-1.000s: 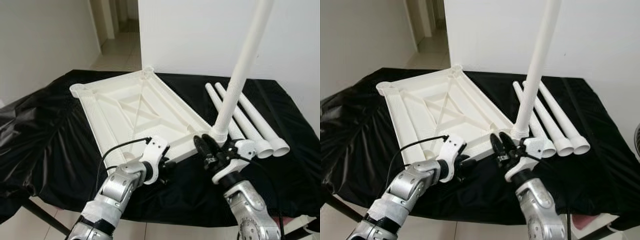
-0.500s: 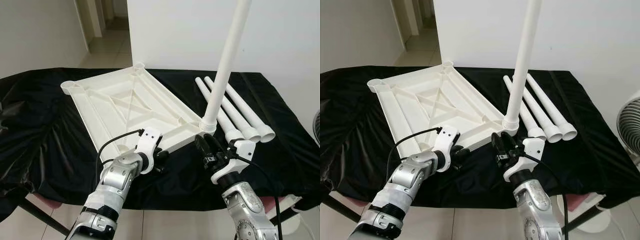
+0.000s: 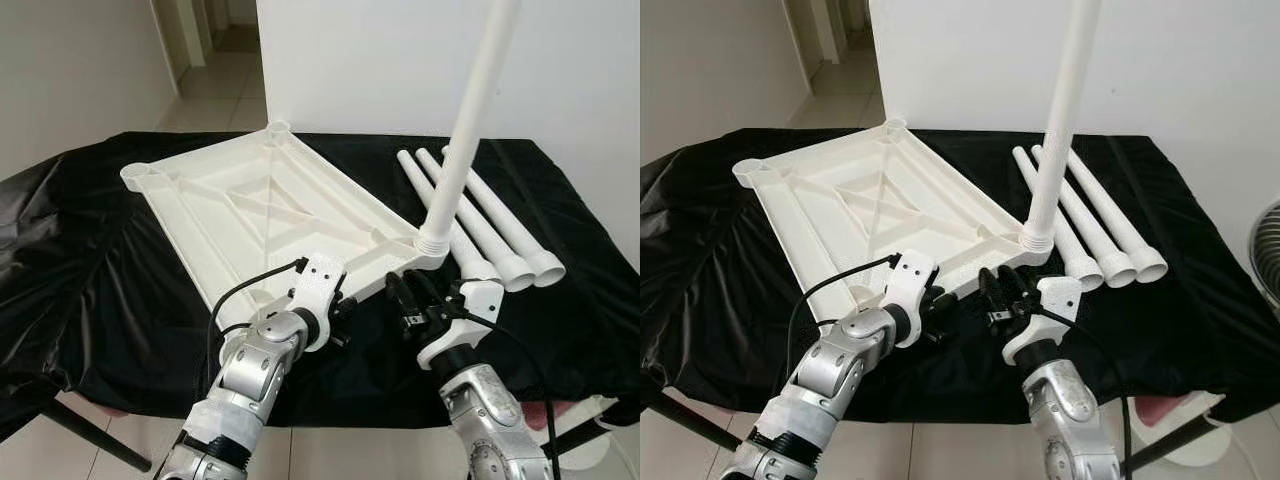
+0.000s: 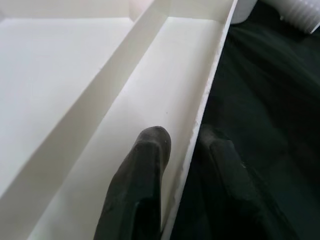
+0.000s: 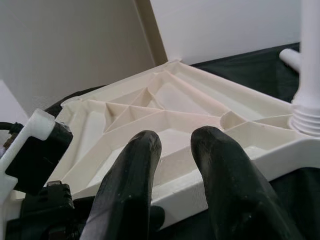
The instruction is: Building children table
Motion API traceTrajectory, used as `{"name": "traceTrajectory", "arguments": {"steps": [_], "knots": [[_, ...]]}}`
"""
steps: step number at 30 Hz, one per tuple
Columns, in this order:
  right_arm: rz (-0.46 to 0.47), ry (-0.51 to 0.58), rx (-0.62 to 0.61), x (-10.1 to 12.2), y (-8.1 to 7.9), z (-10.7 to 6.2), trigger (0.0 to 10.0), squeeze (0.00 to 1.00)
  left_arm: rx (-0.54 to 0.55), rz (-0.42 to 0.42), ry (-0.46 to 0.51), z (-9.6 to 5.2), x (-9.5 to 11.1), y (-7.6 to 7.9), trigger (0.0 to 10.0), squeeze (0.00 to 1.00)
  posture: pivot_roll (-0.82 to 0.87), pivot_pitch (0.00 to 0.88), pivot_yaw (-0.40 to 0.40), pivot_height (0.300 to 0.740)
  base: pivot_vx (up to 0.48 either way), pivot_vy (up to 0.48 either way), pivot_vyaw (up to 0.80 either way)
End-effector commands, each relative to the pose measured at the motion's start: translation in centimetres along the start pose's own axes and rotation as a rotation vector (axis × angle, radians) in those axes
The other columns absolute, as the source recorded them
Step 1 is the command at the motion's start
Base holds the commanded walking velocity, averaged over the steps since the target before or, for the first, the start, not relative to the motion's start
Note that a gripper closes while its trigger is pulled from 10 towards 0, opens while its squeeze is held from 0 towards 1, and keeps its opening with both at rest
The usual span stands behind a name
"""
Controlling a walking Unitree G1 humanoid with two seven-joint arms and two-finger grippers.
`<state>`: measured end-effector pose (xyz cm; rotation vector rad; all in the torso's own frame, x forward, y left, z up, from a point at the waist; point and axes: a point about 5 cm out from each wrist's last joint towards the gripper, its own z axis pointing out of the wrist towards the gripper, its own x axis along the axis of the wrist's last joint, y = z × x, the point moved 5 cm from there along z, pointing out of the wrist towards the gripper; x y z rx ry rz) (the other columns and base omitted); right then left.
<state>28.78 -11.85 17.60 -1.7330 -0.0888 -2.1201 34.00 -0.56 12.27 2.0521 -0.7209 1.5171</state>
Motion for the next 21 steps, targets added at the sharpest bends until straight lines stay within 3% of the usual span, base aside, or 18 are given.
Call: {"name": "traceTrajectory", "arguments": {"steps": [1, 13, 15, 21], "knots": [[-0.004, -0.008, -0.015, -0.2, 0.2, -0.3, 10.0, 0.00, -0.056, 0.074, 0.106, -0.6, 3.4, 0.5, 10.0, 0.00, -0.06, 0.051, 0.078, 0.740, 0.000, 0.000, 0.00], [-0.019, -0.016, -0.057, -0.5, 0.9, -0.3, 10.0, 0.00, -0.019, 0.063, 0.096, -0.8, 3.0, 0.5, 10.0, 0.00, -0.06, 0.061, 0.076, 0.740, 0.000, 0.000, 0.00], [-0.041, -0.056, -0.134, -1.4, 2.0, -0.5, 10.0, 0.00, 0.006, 0.062, 0.059, -0.7, 2.2, 0.4, 10.0, 0.00, -0.06, 0.070, 0.075, 0.740, 0.000, 0.000, 0.00], [-0.045, -0.062, -0.176, -1.6, 2.6, -0.6, 10.0, 0.00, 0.048, 0.057, 0.033, -0.7, 1.7, 0.1, 10.0, 0.00, -0.06, 0.071, 0.078, 0.740, 0.000, 0.000, 0.00]]}}
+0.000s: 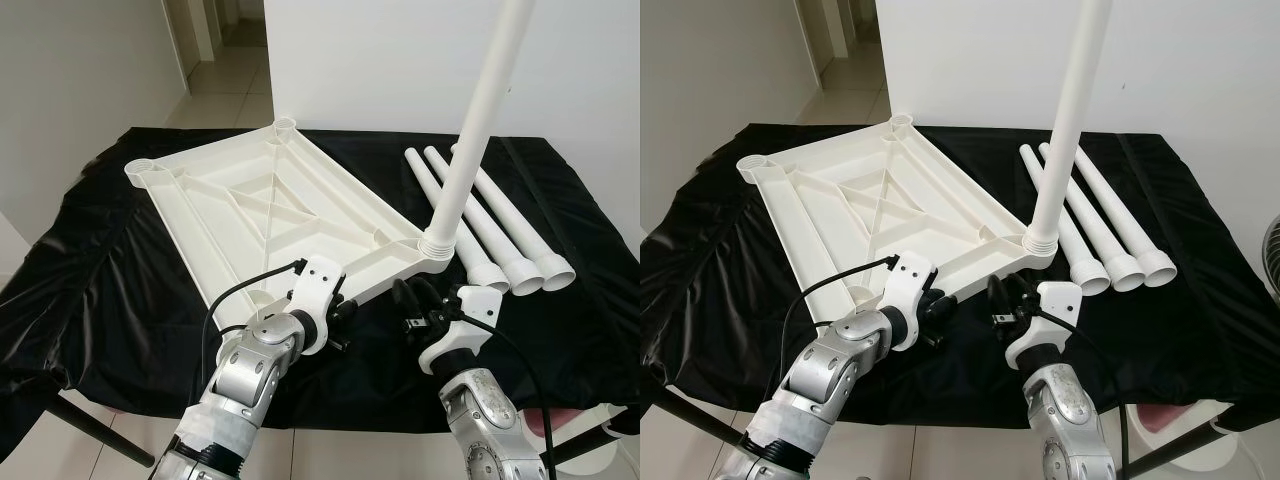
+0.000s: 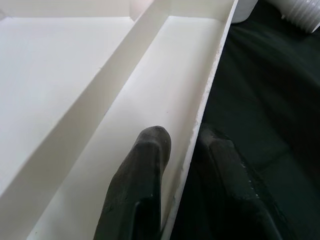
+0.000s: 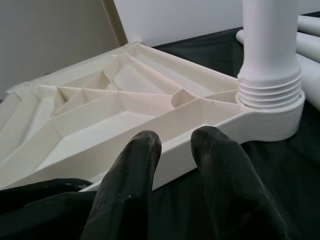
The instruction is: Building children table
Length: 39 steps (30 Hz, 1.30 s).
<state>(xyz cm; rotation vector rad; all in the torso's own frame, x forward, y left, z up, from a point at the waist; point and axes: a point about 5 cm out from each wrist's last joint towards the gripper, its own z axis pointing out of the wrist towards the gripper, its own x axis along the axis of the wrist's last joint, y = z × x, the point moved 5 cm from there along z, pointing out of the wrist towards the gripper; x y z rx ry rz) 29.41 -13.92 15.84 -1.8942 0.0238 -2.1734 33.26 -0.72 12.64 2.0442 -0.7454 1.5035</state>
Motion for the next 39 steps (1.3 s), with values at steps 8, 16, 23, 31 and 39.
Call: {"name": "traceTrajectory", "arguments": {"steps": [8, 16, 23, 31, 39], "knots": [[-0.006, -0.014, -0.034, -0.5, 0.6, -0.2, 10.0, 0.00, 0.116, 0.034, 0.015, -0.5, 0.7, -1.2, 10.0, 0.00, -0.06, 0.077, 0.082, 0.740, 0.000, 0.000, 0.00], [-0.008, -0.015, -0.038, -0.6, 0.4, -0.2, 10.0, 0.00, 0.114, 0.039, 0.020, -0.7, 0.3, -1.0, 0.0, 0.00, -0.06, 0.083, 0.087, 0.740, 0.000, 0.000, 0.00], [-0.013, -0.009, -0.054, -0.5, 0.7, -0.3, 10.0, 0.00, 0.108, 0.008, 0.018, -1.5, -0.1, -0.1, 0.0, 0.00, -0.06, 0.085, 0.093, 0.740, 0.000, 0.000, 0.00], [-0.011, -0.013, -0.042, -0.6, 0.6, -0.2, 10.0, 0.00, 0.014, 0.044, 0.062, -2.3, 0.4, 1.9, 0.0, 0.00, -0.05, 0.078, 0.077, 0.740, 0.000, 0.000, 0.00], [-0.025, -0.010, -0.035, -0.4, 0.9, 0.1, 10.0, 0.00, -0.073, 0.089, 0.066, -2.5, 0.4, 3.6, 0.0, 0.00, -0.06, 0.079, 0.074, 0.740, 0.000, 0.000, 0.00]]}}
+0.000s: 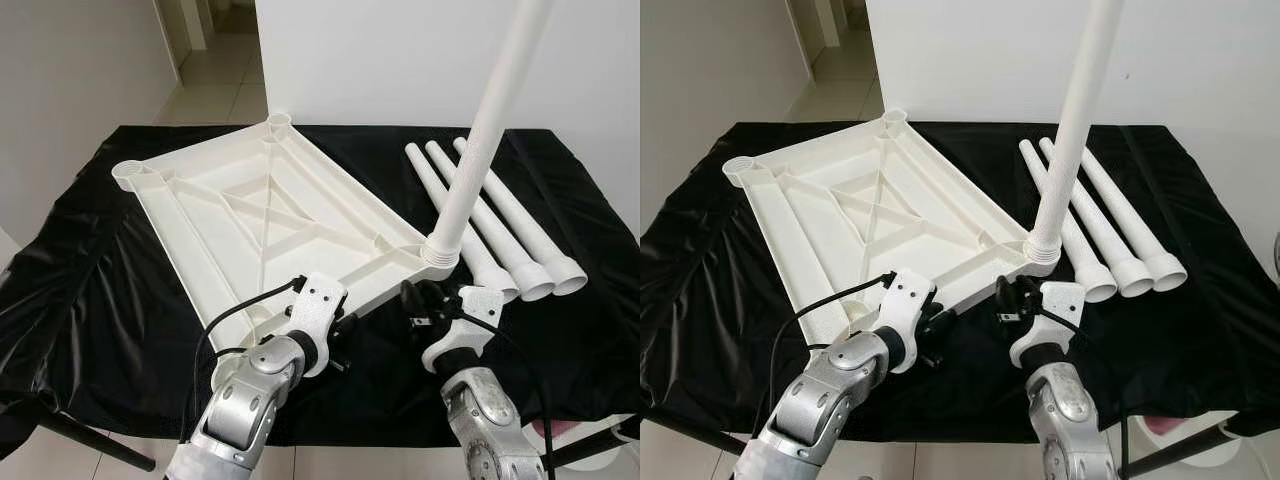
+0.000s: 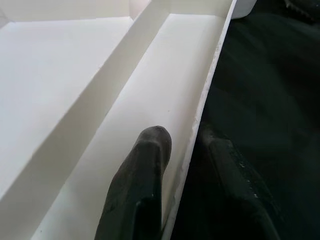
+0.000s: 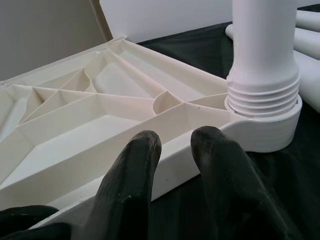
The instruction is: Building children table
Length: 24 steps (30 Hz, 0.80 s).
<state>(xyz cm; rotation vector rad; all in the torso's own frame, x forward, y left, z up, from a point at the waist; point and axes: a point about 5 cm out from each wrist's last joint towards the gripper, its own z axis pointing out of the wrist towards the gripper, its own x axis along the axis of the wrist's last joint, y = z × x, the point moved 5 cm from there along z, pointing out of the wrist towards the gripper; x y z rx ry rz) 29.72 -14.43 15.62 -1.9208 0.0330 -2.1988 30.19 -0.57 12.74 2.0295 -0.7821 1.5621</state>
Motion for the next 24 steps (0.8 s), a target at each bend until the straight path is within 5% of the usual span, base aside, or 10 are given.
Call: {"name": "traceTrajectory", "arguments": {"steps": [1, 7, 8, 10, 11, 15, 16, 17, 18, 24], "knots": [[-0.002, -0.009, -0.006, -0.2, 0.3, -0.1, 10.0, 0.00, -0.087, 0.039, 0.045, -0.3, 1.2, 1.6, 0.0, 0.00, -0.06, 0.079, 0.074, 0.740, 0.000, 0.000, 0.00], [-0.008, -0.019, -0.002, -0.4, 0.3, -0.3, 10.0, 0.00, -0.179, 0.069, 0.051, -1.1, 1.3, 2.8, 0.0, 0.00, -0.05, 0.089, 0.068, 0.740, 0.000, 0.000, 0.00], [-0.010, -0.020, 0.000, -0.4, 0.3, -0.3, 10.0, 0.00, -0.211, 0.080, 0.047, -1.3, 1.2, 3.2, 2.1, 0.00, -0.05, 0.092, 0.067, 0.740, 0.000, 0.000, 0.00], [-0.010, -0.020, 0.000, -0.4, 0.3, -0.3, 10.0, 0.00, -0.211, 0.080, 0.047, -1.3, 1.2, 3.2, 2.1, 0.00, -0.05, 0.092, 0.067, 0.740, 0.000, 0.000, 0.00], [-0.012, -0.019, 0.002, -0.4, 0.3, -0.3, 10.0, 0.00, -0.223, 0.083, 0.032, -1.2, 0.9, 3.4, 10.0, 0.00, -0.05, 0.094, 0.067, 0.740, 0.000, 0.000, 0.00], [-0.008, -0.016, 0.010, -0.3, 0.3, -0.3, 10.0, 0.00, -0.261, 0.101, 0.011, -1.2, 0.5, 3.8, 10.0, 0.00, -0.05, 0.094, 0.068, 0.740, 0.000, 0.000, 0.00], [-0.002, -0.010, 0.011, -0.2, 0.3, -0.4, 10.0, 1.00, -0.269, 0.097, 0.010, -1.2, 0.5, 3.9, 10.0, 0.04, -0.06, 0.096, 0.076, 0.740, 0.000, 0.000, 0.00], [-0.002, -0.010, 0.011, -0.2, 0.3, -0.4, 10.0, 1.00, -0.269, 0.097, 0.010, -1.2, 0.5, 3.9, 10.0, 0.04, -0.06, 0.096, 0.076, 0.740, 0.000, 0.000, 0.00], [-0.002, -0.006, 0.010, -0.2, 0.4, -0.4, 10.0, 1.00, -0.273, 0.093, 0.009, -1.2, 0.5, 3.9, 10.0, 0.77, -0.06, 0.096, 0.076, 0.740, 0.000, 0.000, 0.00], [0.000, -0.001, 0.007, 0.0, 0.3, -0.4, 10.0, 1.00, -0.302, 0.084, 0.011, -1.3, 0.7, 4.2, 10.0, 1.00, -0.07, 0.095, 0.080, 0.740, 0.000, 0.000, 0.00]]}}
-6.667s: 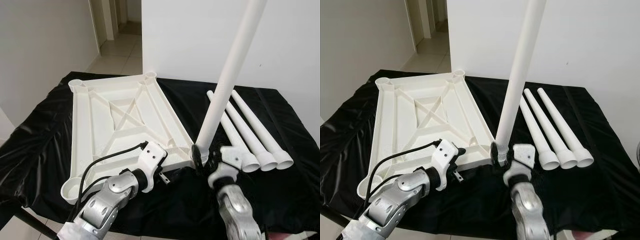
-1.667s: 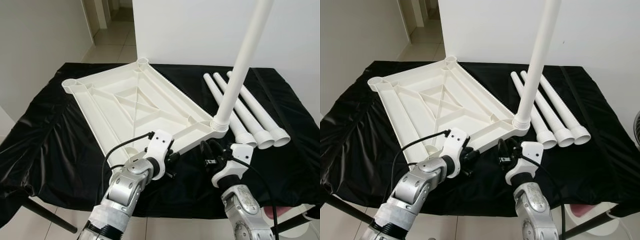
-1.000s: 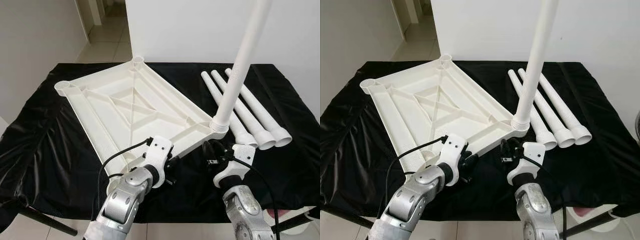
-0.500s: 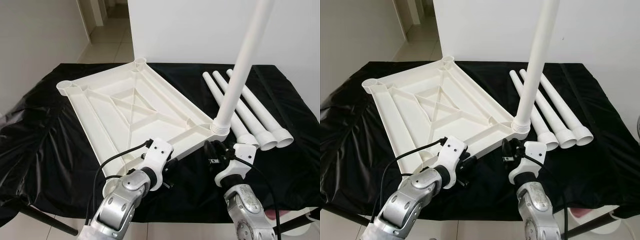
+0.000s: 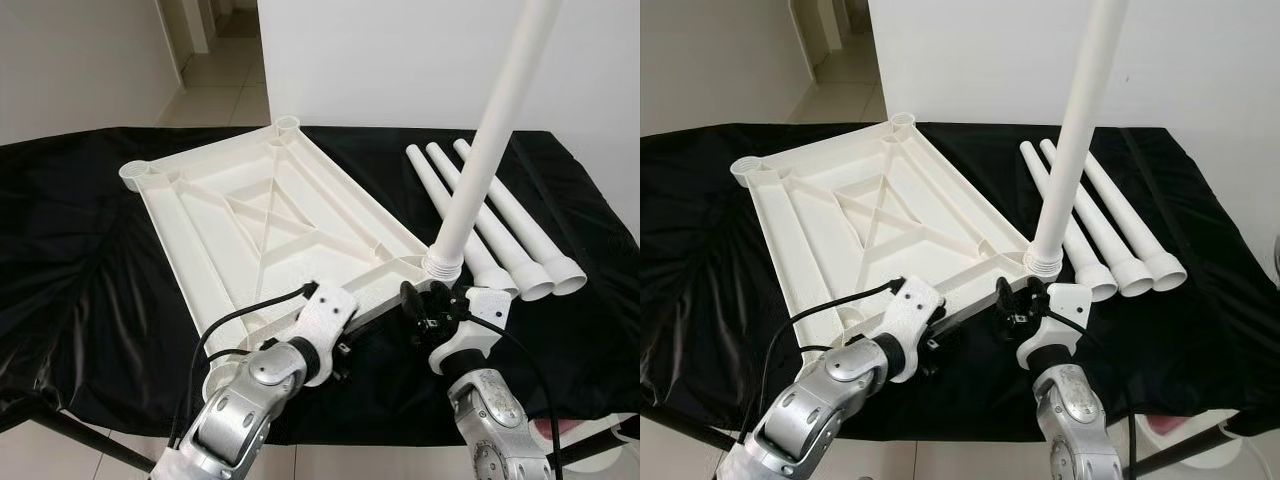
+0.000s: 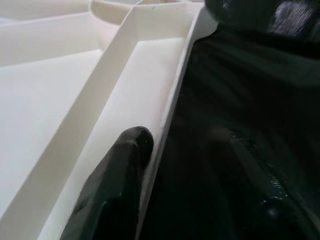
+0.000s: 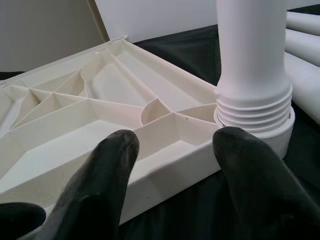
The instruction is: Building children table
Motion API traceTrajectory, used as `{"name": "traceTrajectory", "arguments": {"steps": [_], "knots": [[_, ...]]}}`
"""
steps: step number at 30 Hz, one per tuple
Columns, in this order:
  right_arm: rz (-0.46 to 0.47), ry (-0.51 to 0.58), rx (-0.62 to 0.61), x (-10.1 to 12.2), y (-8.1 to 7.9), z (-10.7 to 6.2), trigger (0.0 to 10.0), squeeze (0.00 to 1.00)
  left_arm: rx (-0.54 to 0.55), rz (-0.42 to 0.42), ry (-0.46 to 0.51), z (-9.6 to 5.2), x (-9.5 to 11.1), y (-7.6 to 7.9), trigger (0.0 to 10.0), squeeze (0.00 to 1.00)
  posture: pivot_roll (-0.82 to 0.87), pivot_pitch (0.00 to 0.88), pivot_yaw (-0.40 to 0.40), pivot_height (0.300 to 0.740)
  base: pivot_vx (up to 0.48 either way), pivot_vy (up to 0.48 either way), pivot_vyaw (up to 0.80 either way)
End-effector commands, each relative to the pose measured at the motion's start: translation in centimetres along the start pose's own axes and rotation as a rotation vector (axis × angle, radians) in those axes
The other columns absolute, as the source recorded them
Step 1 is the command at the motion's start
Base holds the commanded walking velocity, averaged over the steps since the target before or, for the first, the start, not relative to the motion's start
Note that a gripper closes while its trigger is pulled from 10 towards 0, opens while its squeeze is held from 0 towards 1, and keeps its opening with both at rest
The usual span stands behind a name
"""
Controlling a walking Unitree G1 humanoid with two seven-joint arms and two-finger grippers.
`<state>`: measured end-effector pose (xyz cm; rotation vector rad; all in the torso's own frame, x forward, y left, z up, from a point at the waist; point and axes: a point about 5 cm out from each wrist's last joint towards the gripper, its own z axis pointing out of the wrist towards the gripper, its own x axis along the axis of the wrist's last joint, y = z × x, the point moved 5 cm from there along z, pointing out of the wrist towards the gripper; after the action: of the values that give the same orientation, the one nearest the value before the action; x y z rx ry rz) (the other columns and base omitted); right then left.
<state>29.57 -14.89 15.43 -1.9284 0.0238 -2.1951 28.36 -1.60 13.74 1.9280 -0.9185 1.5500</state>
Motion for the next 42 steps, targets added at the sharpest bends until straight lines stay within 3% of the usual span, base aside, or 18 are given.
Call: {"name": "traceTrajectory", "arguments": {"steps": [1, 5, 6, 8, 10, 11, 12, 16, 19, 20, 26, 32, 42], "knots": [[0.007, 0.007, 0.005, 0.1, -0.1, -0.2, 10.0, 1.00, -0.207, 0.013, -0.003, -0.3, 0.2, 2.3, 10.0, 1.00, -0.07, 0.095, 0.080, 0.740, 0.000, 0.000, 0.00], [0.000, 0.007, 0.008, 0.1, -0.1, -0.2, 10.0, 1.00, -0.205, 0.033, 0.001, -0.3, 0.4, 2.2, 10.0, 1.00, -0.07, 0.095, 0.078, 0.740, 0.000, 0.000, 0.00], [-0.011, 0.006, 0.011, 0.1, -0.2, -0.2, 10.0, 0.00, -0.184, 0.045, 0.015, -0.3, 0.8, 1.7, 10.0, 0.00, -0.07, 0.095, 0.076, 0.740, 0.000, 0.000, 0.00], [-0.011, 0.006, 0.011, 0.1, -0.2, -0.2, 10.0, 0.00, -0.184, 0.045, 0.015, -0.3, 0.8, 1.7, 10.0, 0.00, -0.07, 0.095, 0.076, 0.740, 0.000, 0.000, 0.00], [-0.022, 0.005, 0.016, 0.1, -0.2, -0.4, 10.0, 0.00, -0.116, 0.052, 0.069, -0.5, 2.2, 0.1, 10.0, 0.00, -0.06, 0.094, 0.072, 0.740, 0.000, 0.000, 0.00], [-0.022, 0.005, 0.016, 0.1, -0.2, -0.4, 10.0, 0.00, -0.116, 0.052, 0.069, -0.5, 2.2, 0.1, 10.0, 0.00, -0.06, 0.094, 0.072, 0.740, 0.000, 0.000, 0.00], [-0.026, 0.002, 0.017, 0.0, -0.2, -0.6, 10.0, 0.00, -0.066, 0.052, 0.125, -0.8, 3.5, -1.1, 10.0, 0.00, -0.06, 0.093, 0.071, 0.740, 0.000, 0.000, 0.00], [-0.029, 0.001, 0.017, -0.1, -0.1, -0.7, 10.0, 0.00, -0.033, 0.055, 0.152, -1.0, 4.2, -1.8, 10.0, 0.00, -0.06, 0.093, 0.069, 0.740, 0.000, 0.000, 0.00], [-0.026, -0.003, 0.016, -0.3, -0.2, -0.7, 10.0, 0.00, 0.110, 0.020, 0.179, -1.3, 5.0, -4.9, 10.0, 0.00, -0.06, 0.090, 0.067, 0.740, 0.000, 0.000, 0.00], [-0.026, -0.003, 0.016, -0.3, -0.2, -0.7, 10.0, 0.00, 0.110, 0.020, 0.179, -1.3, 5.0, -4.9, 10.0, 0.00, -0.06, 0.090, 0.067, 0.740, 0.000, 0.000, 0.00], [-0.017, 0.000, 0.024, -0.2, -0.5, -0.6, 10.0, 0.00, 0.197, 0.039, 0.120, -1.1, 3.7, -6.7, 10.0, 0.00, -0.06, 0.086, 0.066, 0.740, 0.000, 0.000, 0.00], [-0.010, 0.017, 0.031, 0.4, -0.8, -0.7, 10.0, 0.00, 0.309, 0.009, -0.031, -0.5, 0.7, -8.8, 10.0, 0.00, -0.07, 0.081, 0.071, 0.740, 0.000, 0.000, 0.00], [-0.010, 0.016, 0.031, 0.6, -0.9, -1.5, 10.0, 0.00, 0.353, -0.049, -0.052, 0.2, 0.6, -8.9, 10.0, 0.00, -0.08, 0.088, 0.075, 0.740, 0.000, 0.000, 0.00]]}}
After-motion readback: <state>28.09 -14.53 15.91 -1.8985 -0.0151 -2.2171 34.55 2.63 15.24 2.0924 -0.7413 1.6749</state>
